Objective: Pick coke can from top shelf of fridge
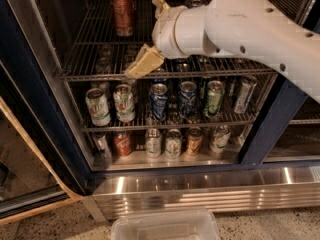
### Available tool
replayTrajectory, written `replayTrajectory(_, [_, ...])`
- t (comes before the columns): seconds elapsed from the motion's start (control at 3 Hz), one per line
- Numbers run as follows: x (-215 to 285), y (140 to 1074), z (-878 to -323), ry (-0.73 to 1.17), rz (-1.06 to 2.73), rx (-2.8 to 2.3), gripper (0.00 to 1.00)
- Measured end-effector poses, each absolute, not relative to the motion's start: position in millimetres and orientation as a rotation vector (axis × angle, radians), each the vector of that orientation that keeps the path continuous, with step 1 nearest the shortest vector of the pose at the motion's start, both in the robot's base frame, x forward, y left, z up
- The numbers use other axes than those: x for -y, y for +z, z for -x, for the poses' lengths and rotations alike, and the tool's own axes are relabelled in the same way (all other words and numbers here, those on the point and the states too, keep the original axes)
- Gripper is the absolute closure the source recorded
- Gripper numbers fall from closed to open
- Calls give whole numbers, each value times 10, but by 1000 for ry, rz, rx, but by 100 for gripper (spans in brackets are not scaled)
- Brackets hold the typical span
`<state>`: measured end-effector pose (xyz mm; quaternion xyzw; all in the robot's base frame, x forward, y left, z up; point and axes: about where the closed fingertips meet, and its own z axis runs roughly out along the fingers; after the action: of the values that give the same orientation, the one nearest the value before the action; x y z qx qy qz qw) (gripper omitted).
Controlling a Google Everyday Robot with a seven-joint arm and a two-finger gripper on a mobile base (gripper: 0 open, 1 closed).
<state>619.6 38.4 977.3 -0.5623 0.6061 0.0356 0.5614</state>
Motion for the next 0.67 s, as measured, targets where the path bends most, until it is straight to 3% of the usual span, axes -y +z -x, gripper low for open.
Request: replayTrajectory(0.67, [-547, 9738, -6471, 138, 1222, -1368, 0])
